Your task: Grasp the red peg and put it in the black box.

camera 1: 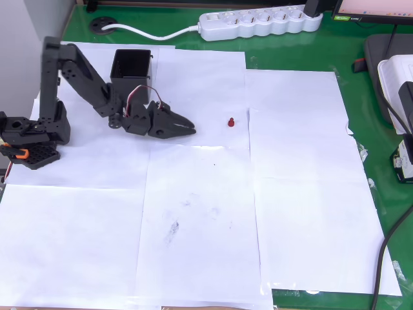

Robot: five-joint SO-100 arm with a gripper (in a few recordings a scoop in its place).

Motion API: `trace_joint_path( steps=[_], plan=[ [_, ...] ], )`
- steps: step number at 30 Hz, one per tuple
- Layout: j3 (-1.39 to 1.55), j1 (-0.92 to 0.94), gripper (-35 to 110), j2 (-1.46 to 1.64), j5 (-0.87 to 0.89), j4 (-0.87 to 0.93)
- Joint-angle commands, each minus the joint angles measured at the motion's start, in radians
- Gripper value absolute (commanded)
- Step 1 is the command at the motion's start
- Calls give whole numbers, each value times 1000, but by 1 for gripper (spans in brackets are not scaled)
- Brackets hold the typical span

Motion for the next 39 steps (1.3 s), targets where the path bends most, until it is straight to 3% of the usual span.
trace_joint_path(
  steps=[1, 18, 39],
  plan=[
    [46, -20, 2, 34, 11, -75],
    [138, -57, 13, 123, 189, -91],
    [276, -135, 18, 196, 189, -34]
  ],
)
